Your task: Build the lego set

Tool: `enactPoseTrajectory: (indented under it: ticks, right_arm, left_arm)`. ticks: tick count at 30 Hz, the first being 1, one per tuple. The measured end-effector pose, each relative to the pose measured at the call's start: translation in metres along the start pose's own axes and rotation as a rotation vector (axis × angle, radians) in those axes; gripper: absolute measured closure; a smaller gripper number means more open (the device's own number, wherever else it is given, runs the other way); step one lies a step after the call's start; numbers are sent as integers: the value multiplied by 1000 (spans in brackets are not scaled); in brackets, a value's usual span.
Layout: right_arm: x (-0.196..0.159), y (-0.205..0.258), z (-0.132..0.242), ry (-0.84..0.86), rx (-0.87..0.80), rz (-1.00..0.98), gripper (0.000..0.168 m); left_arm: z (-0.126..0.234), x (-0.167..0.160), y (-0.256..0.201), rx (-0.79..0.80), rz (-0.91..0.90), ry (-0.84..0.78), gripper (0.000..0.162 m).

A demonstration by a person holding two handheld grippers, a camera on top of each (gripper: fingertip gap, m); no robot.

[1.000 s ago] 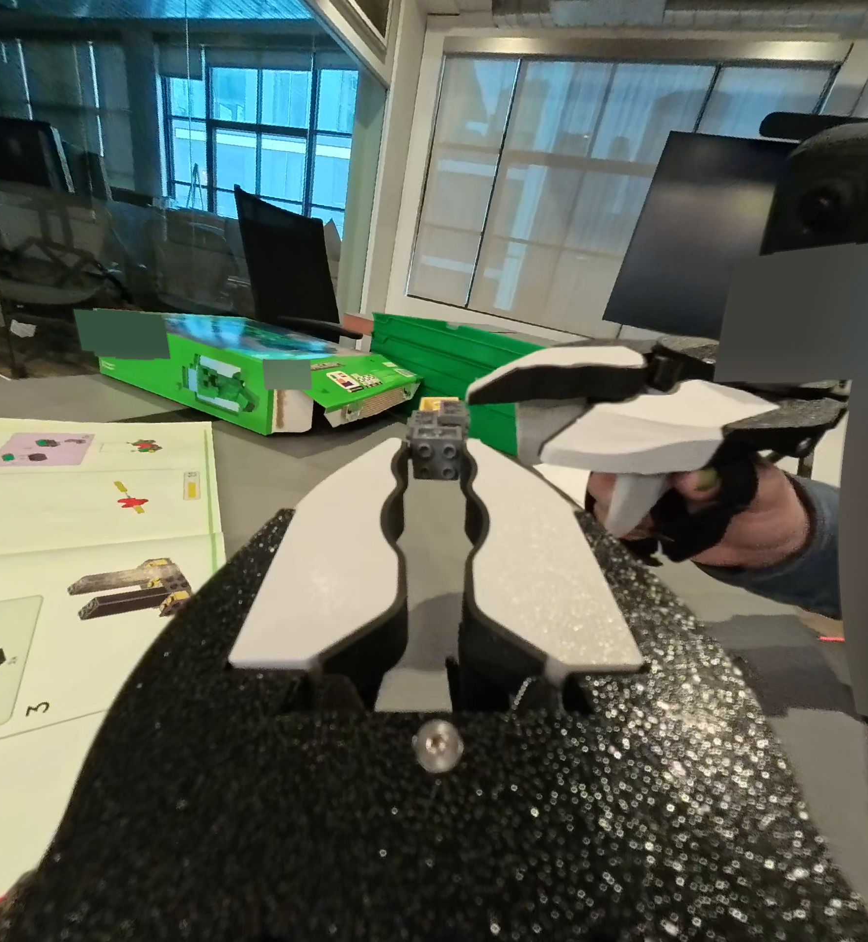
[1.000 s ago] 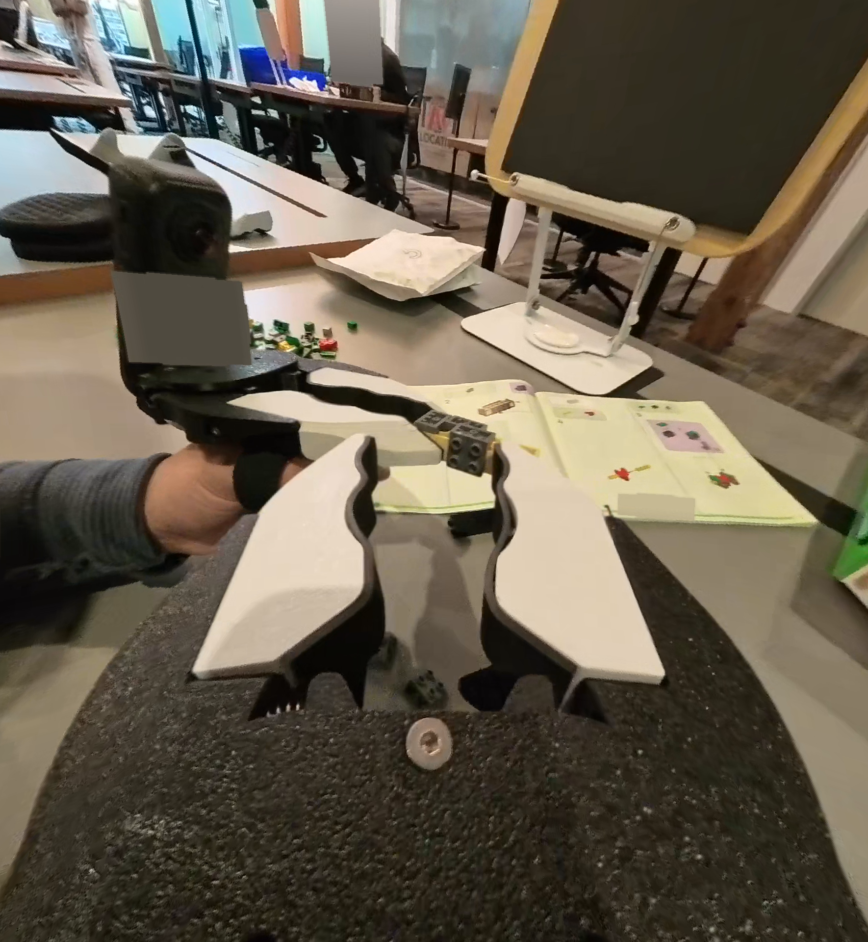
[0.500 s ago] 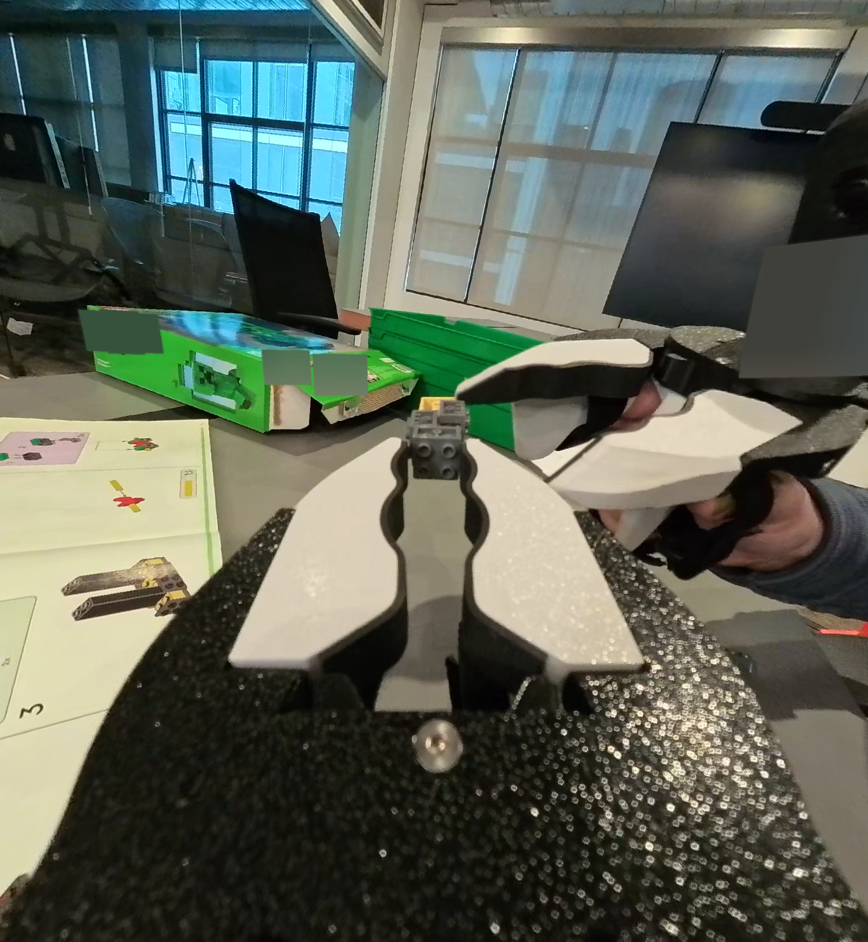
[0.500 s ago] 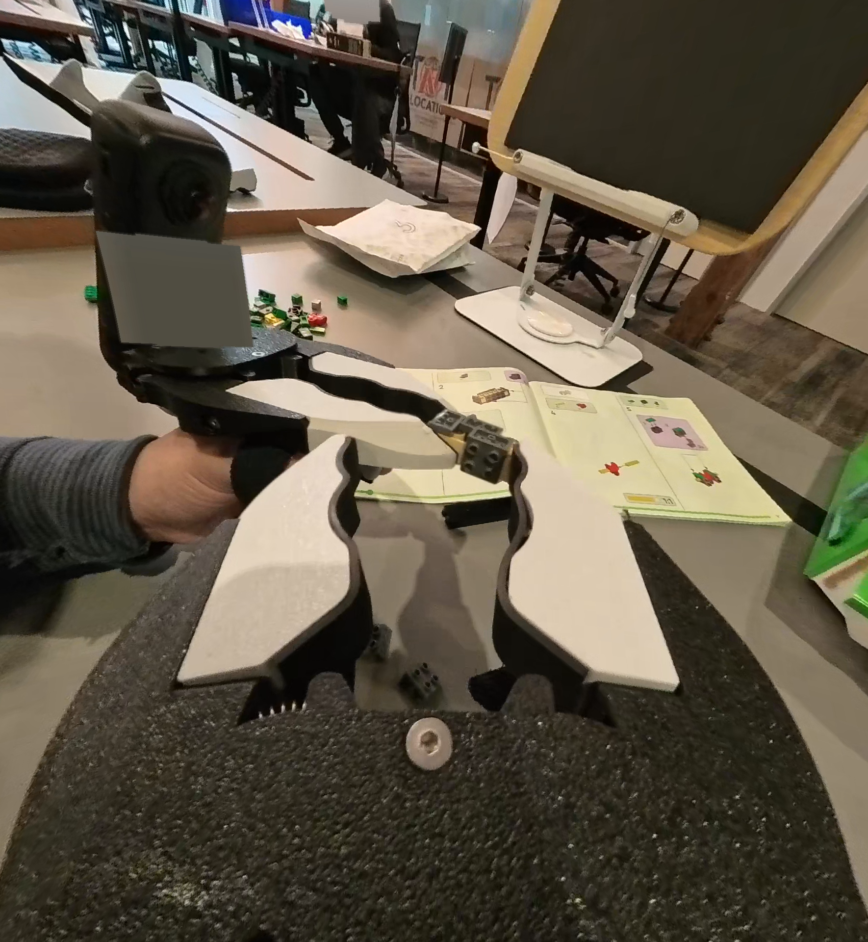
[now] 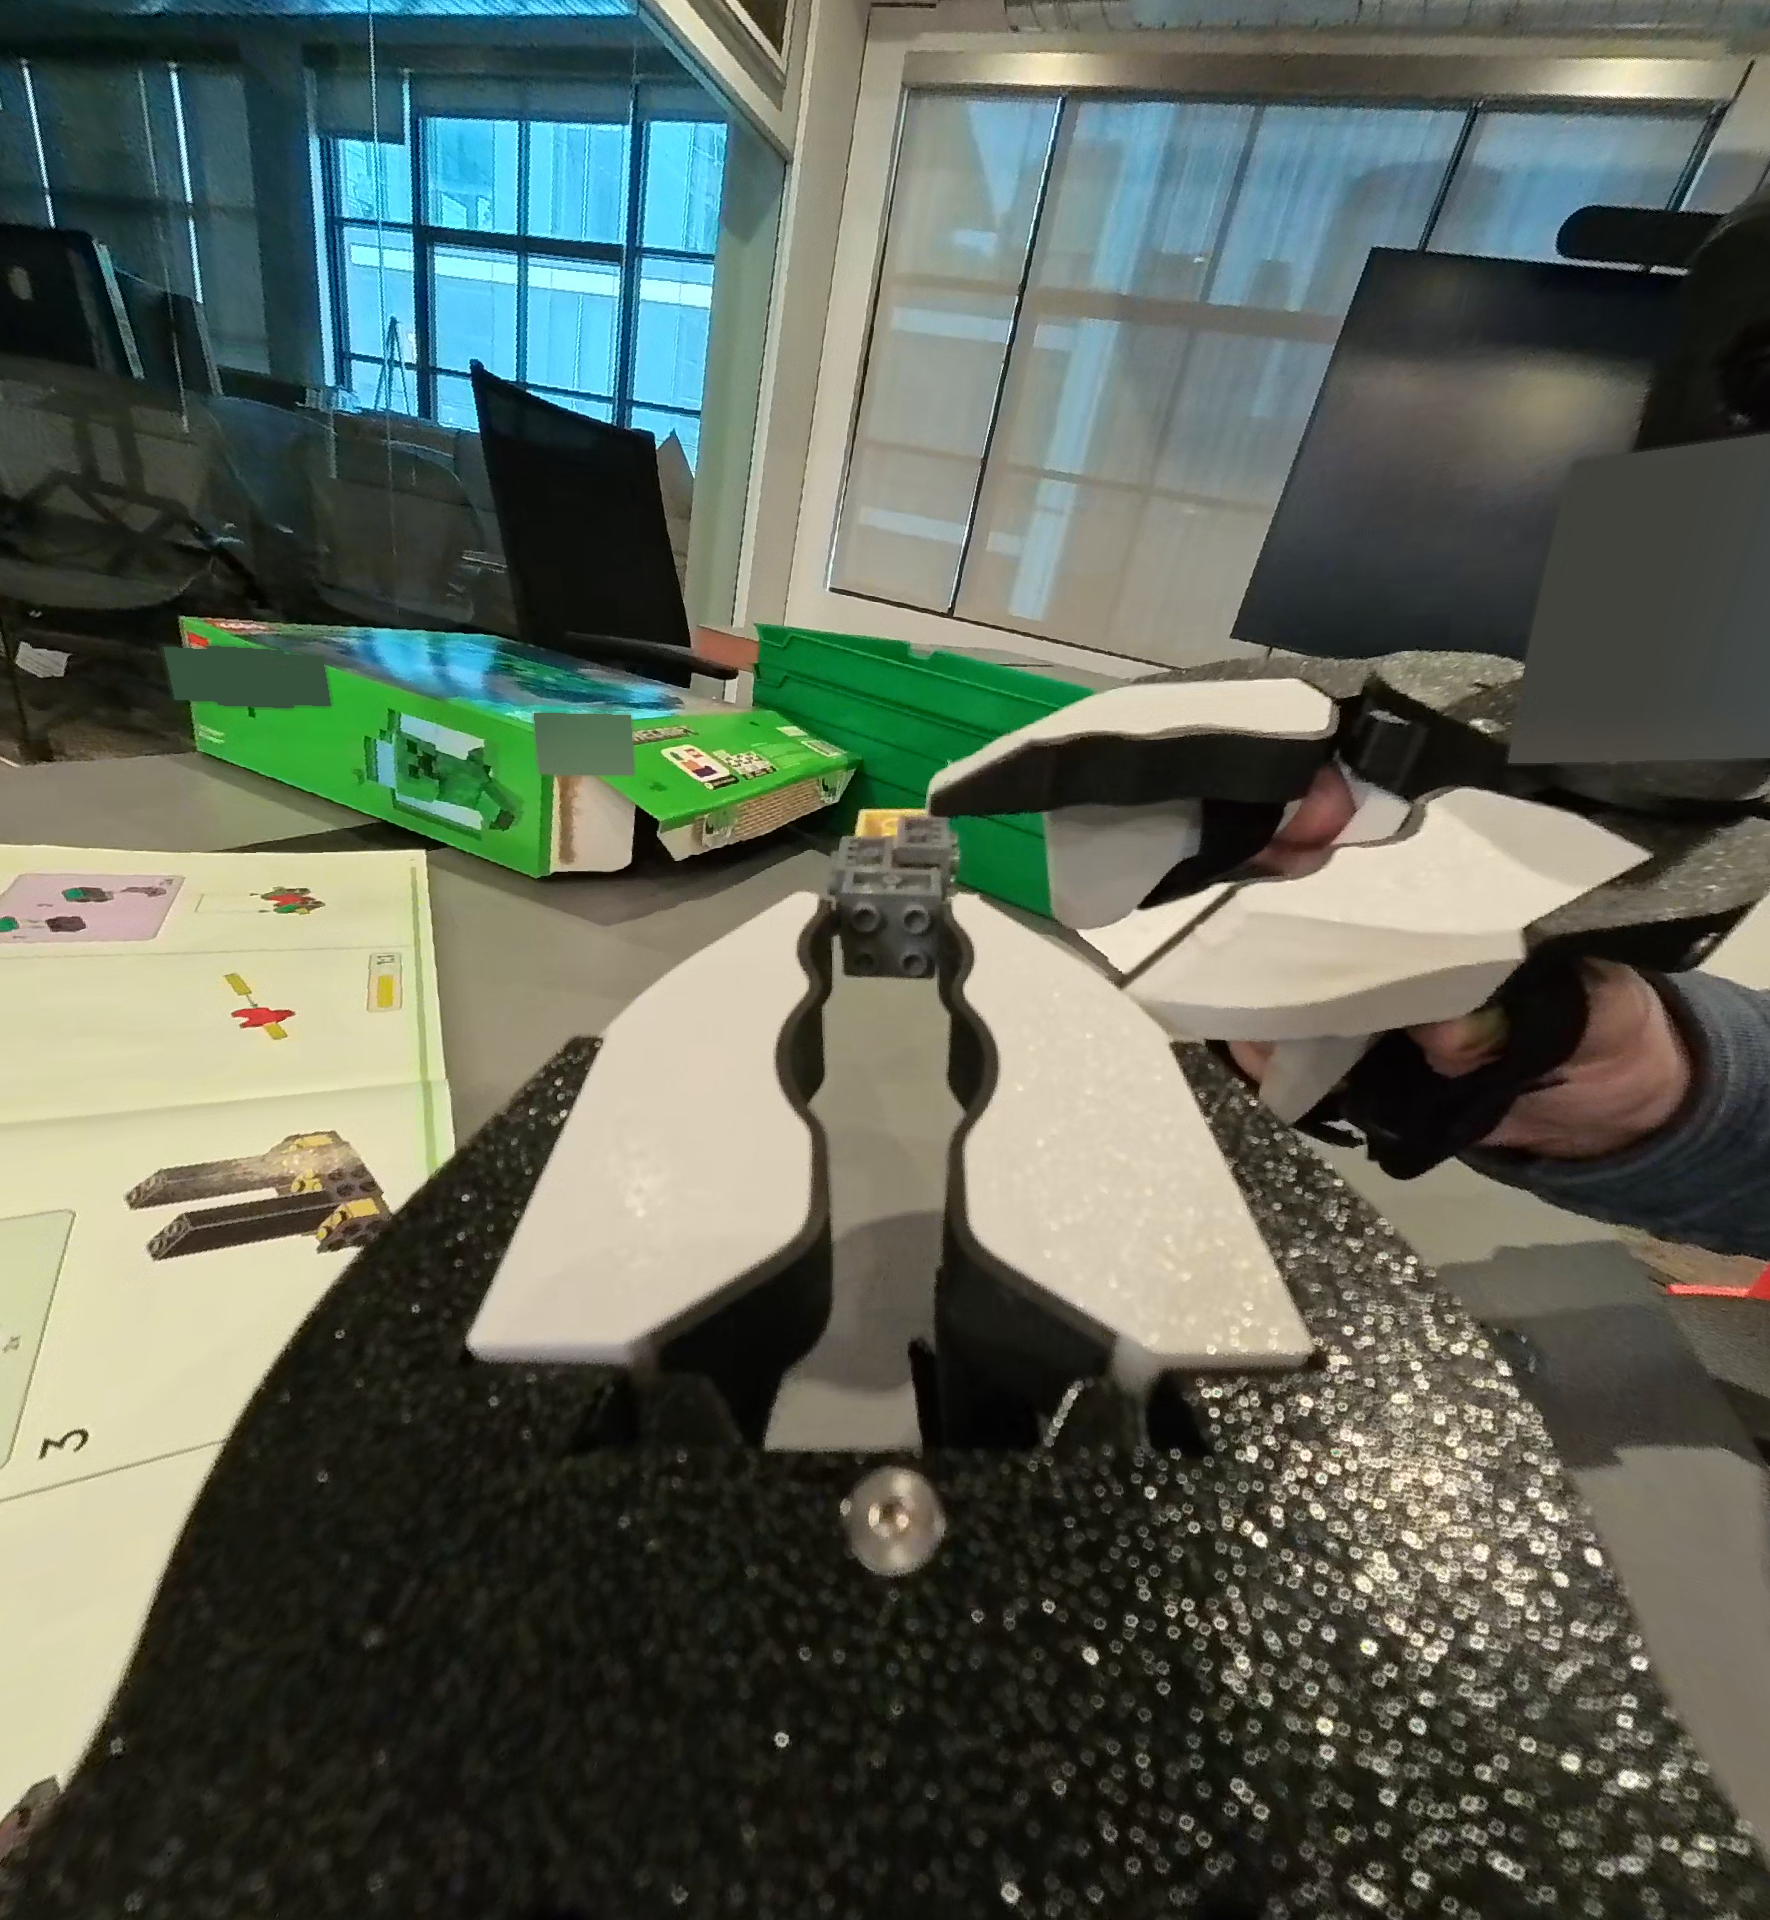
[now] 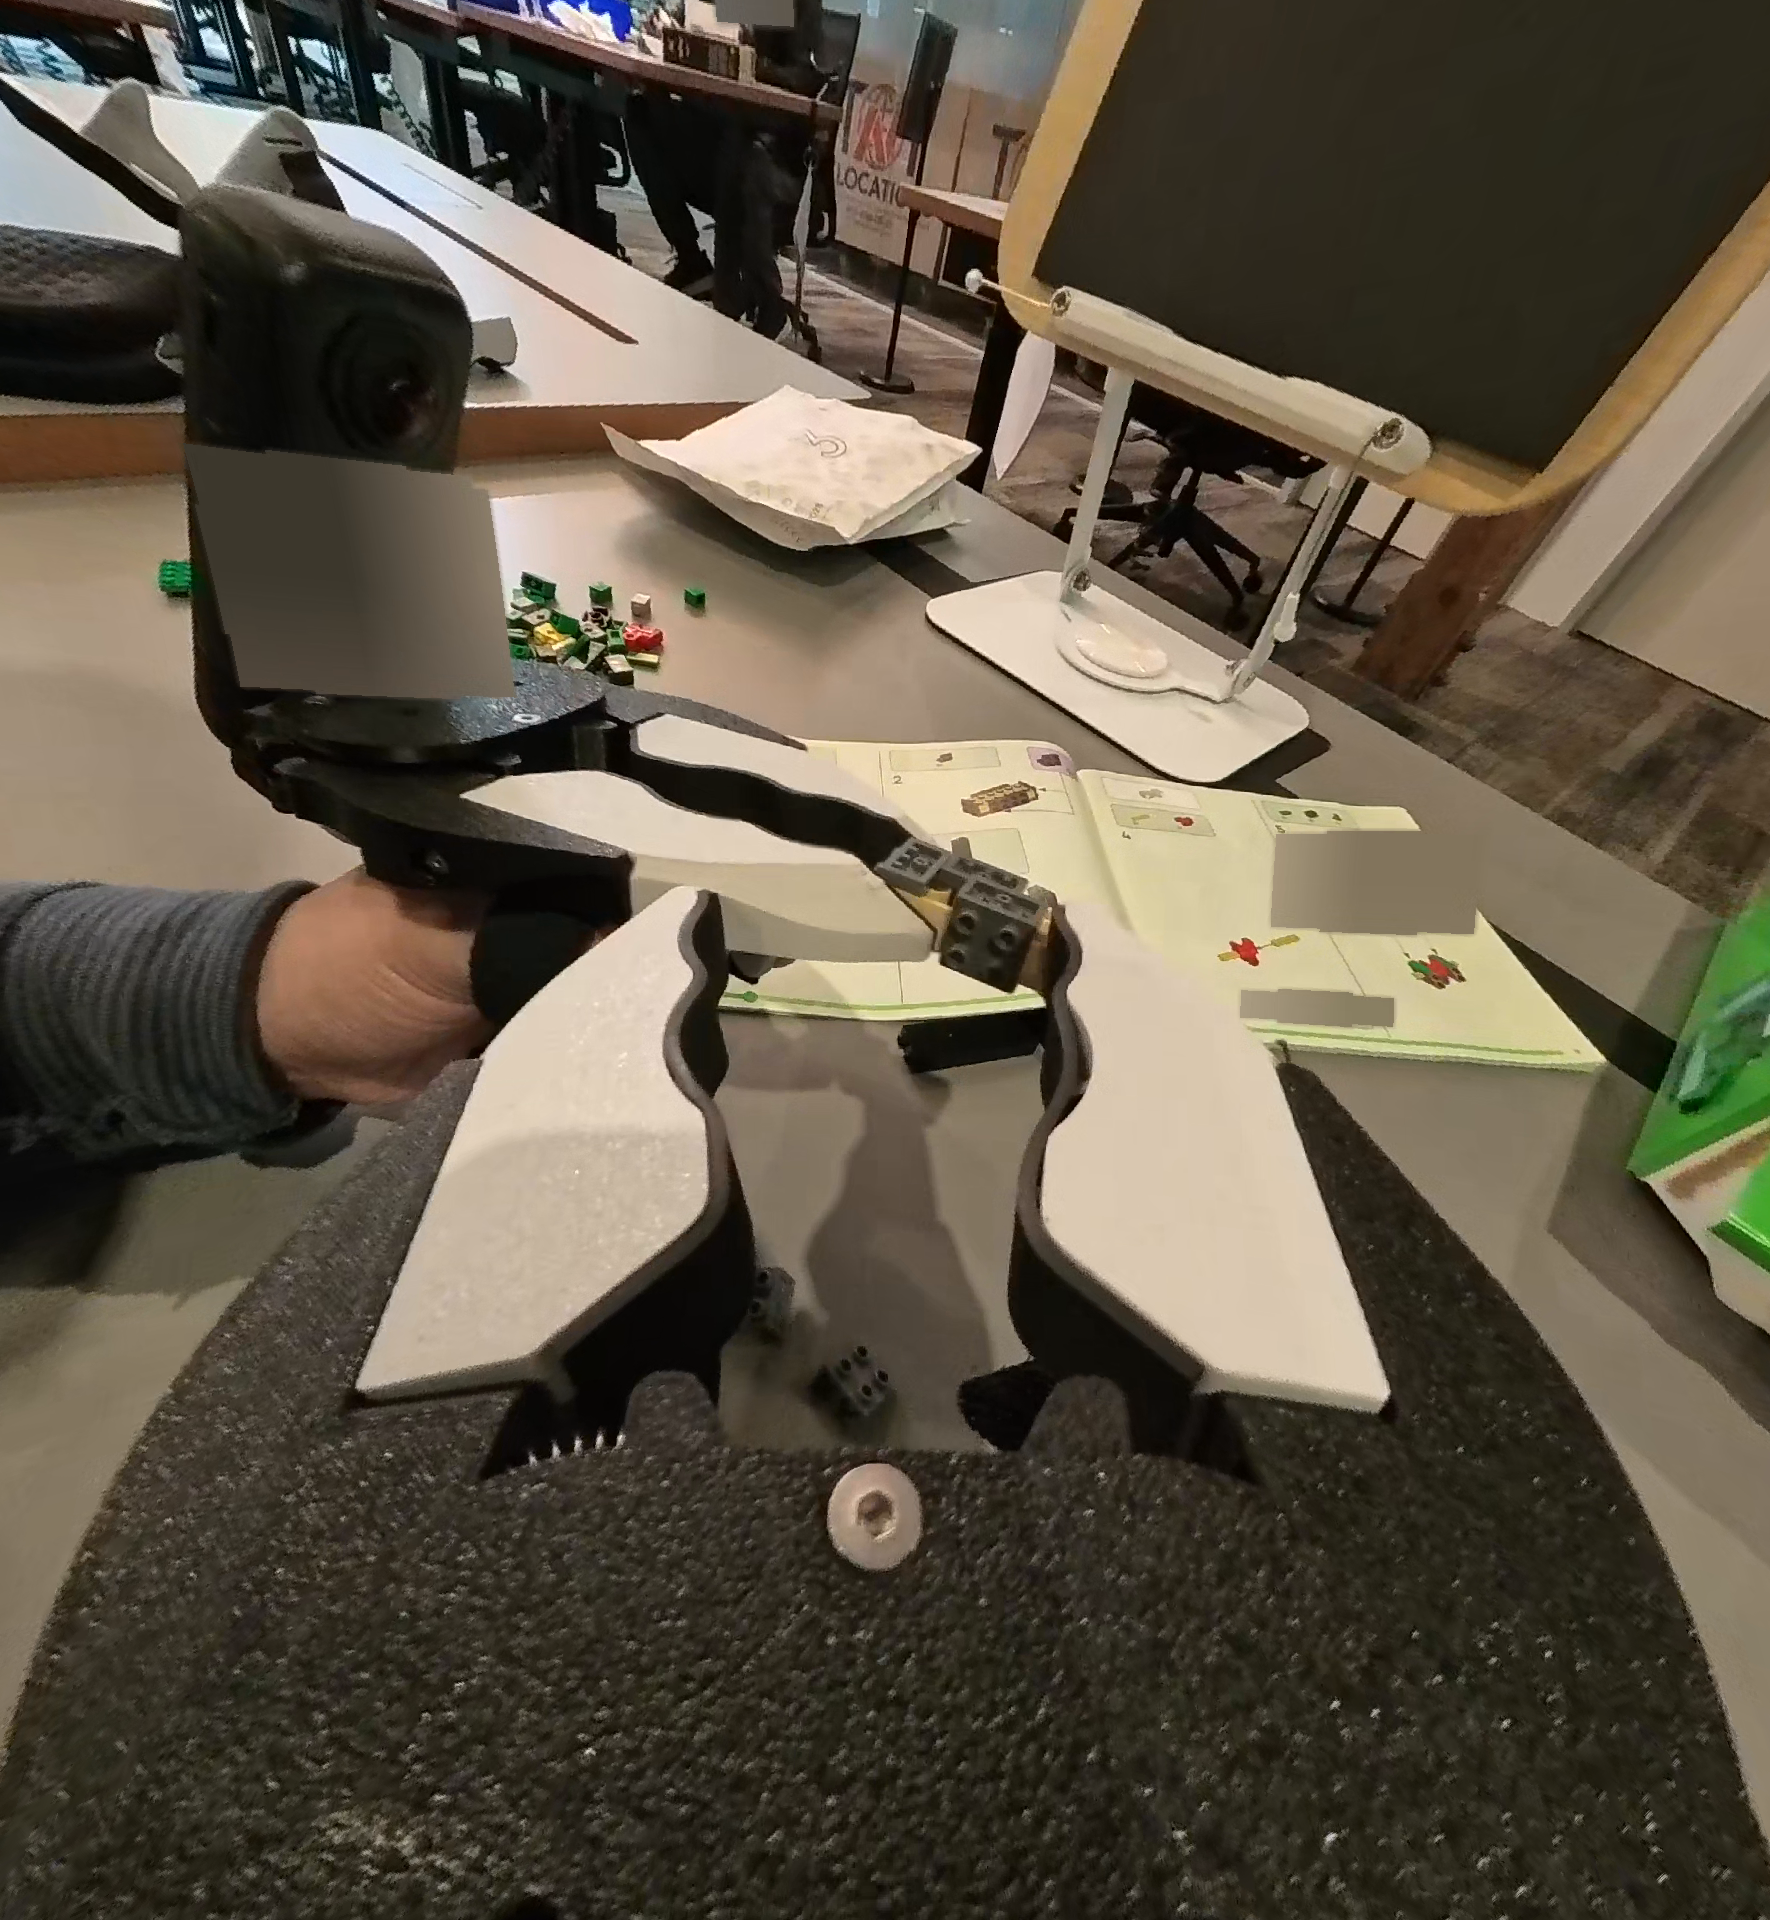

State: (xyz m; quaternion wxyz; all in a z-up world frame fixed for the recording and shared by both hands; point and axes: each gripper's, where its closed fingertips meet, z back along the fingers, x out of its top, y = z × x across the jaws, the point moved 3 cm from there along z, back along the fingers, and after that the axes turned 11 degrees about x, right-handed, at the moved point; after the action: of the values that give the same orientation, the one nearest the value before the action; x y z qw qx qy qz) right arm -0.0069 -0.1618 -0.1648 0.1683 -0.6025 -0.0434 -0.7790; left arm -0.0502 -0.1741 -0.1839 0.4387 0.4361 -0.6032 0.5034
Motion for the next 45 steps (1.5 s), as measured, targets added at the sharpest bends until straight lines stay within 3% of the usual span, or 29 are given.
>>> enactPoseTrajectory:
  ticks: [39,45]
  right_arm:
    - [2,4,-3,11,-2,42,107]
    - [10,-9,19,-45,88,140,109]
  left_arm:
    - [0,0,-1,-5,10,1,143]
    - [4,5,-7,-136,20,-10,143]
